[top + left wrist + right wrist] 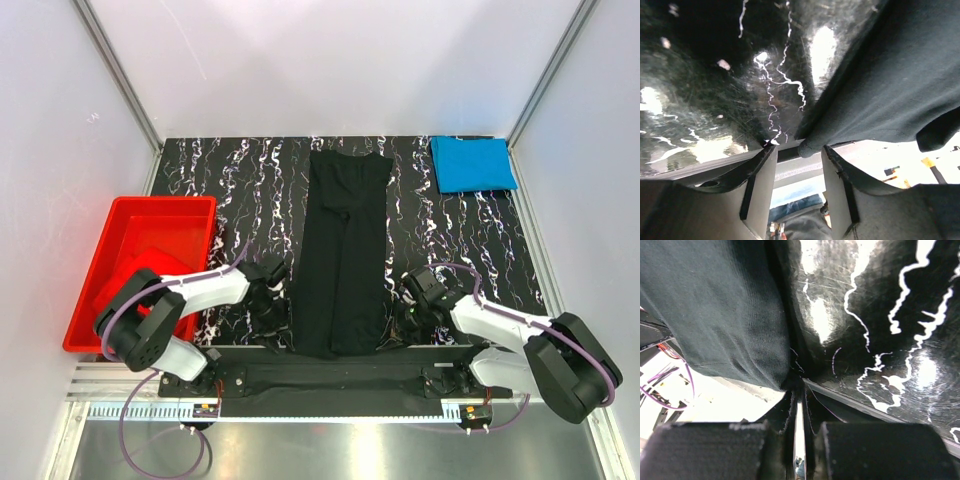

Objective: Fold and stack the t-shirts
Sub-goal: Fold the tshirt

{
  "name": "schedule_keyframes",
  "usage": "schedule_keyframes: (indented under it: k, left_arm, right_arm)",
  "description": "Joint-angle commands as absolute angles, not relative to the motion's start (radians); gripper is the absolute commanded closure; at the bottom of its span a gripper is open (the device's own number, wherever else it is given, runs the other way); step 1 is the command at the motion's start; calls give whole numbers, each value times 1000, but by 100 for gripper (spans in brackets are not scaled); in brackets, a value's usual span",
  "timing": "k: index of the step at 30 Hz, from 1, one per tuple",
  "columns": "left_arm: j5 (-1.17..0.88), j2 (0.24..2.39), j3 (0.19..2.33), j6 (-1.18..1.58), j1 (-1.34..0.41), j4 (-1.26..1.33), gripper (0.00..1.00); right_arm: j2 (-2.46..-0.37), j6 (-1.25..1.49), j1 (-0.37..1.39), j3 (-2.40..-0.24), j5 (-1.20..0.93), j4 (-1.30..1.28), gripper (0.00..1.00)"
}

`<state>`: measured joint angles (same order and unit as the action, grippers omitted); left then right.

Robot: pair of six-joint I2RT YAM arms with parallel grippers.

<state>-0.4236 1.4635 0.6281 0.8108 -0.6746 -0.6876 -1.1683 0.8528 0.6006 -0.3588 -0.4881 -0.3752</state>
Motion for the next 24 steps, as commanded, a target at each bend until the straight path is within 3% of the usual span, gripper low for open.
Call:
schedule_keyframes:
  k: [1, 3, 6, 7, 9, 24]
  left_arm:
    - [-390, 1499, 649, 825, -684, -597, 55]
    - [-387, 1508, 656, 830, -690, -583, 60]
    - [-367, 1520, 664, 821, -690, -577, 74]
    - [-359, 1517, 667, 819, -692, -577, 86]
    - [-335, 1513, 675, 812, -692, -583, 100]
    - [-245, 1345, 689, 816, -769, -736, 100]
  right_arm:
    - [-1146, 859, 589, -345, -469, -342, 93]
    - [-1141, 861, 589, -342, -469, -342, 93]
    - [-1140, 861, 591, -337, -469, -344, 94]
    - [-1141, 859, 588, -337, -469, -344, 94]
    - [-1144, 850, 591, -345, -466, -356, 94]
    - [-1010, 830, 592, -341, -494, -495, 100]
